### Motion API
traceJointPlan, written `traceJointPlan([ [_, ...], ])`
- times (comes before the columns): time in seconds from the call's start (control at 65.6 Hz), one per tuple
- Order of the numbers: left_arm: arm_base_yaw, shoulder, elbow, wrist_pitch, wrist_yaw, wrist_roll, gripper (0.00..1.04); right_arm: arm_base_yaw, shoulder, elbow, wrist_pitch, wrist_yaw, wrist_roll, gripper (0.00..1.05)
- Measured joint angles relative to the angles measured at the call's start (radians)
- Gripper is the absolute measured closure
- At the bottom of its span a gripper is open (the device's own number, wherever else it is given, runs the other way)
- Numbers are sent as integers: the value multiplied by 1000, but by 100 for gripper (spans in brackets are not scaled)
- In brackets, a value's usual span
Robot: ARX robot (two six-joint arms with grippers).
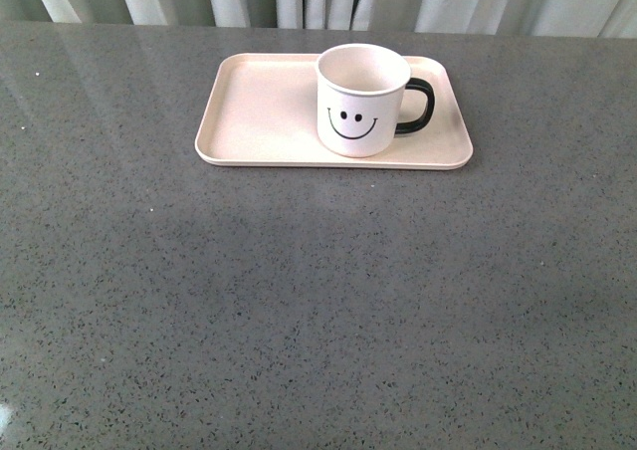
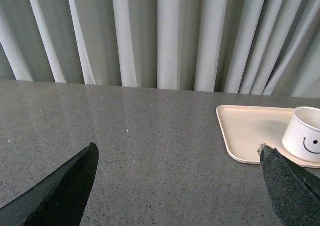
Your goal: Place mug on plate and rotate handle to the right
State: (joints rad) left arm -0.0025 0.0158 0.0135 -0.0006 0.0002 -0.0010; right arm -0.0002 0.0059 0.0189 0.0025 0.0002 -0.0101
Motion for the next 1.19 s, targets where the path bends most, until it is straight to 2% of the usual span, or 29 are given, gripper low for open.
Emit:
traceJointPlan([
  [0.274,0,0,0,0,0,0,9,0,0,0,0,0,0,44],
  [0.427,0,0,0,0,0,0,9,0,0,0,0,0,0,8],
  [1.189,0,0,0,0,0,0,9,0,0,0,0,0,0,9],
])
